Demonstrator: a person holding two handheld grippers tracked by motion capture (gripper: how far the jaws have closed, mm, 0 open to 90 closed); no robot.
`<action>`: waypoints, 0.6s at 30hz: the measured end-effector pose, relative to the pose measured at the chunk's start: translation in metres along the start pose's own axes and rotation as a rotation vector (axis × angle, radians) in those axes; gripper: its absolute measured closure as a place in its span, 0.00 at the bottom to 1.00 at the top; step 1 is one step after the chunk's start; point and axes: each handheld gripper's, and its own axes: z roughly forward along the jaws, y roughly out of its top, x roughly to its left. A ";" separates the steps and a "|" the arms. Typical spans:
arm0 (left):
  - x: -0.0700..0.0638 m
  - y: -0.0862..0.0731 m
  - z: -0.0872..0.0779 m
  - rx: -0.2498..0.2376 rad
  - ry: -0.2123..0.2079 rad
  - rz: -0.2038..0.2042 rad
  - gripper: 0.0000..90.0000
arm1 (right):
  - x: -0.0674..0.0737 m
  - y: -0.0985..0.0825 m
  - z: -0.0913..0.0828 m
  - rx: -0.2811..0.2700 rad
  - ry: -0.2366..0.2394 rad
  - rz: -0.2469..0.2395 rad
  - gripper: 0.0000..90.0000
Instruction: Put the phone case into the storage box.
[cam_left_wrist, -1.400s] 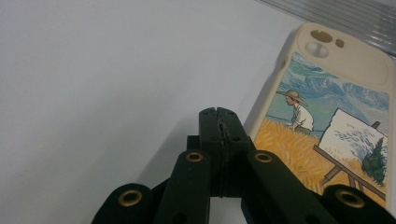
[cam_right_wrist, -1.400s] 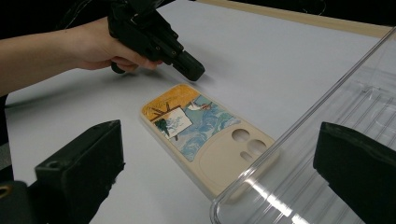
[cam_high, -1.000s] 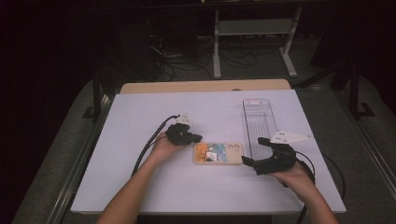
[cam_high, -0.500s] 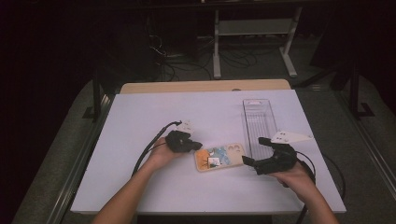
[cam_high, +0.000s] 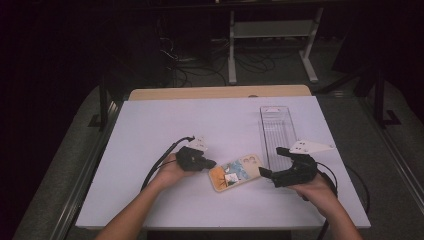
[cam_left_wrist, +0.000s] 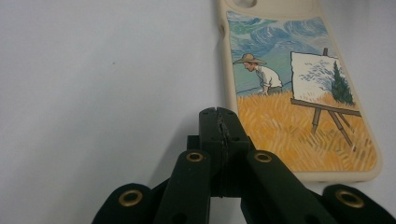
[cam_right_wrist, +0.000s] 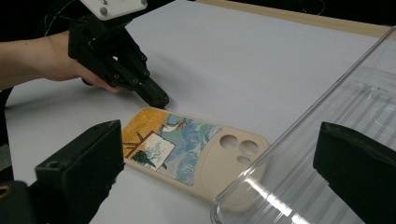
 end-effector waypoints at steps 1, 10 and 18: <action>0.000 0.000 0.000 0.000 0.000 0.000 1.00 | 0.000 0.000 0.000 0.001 0.001 0.001 0.02; 0.004 0.001 -0.010 -0.015 -0.004 -0.009 0.96 | 0.000 0.000 -0.001 -0.001 -0.001 0.002 0.02; 0.001 -0.004 -0.044 -0.046 0.027 -0.054 0.82 | 0.000 0.000 -0.001 -0.001 -0.001 0.000 0.02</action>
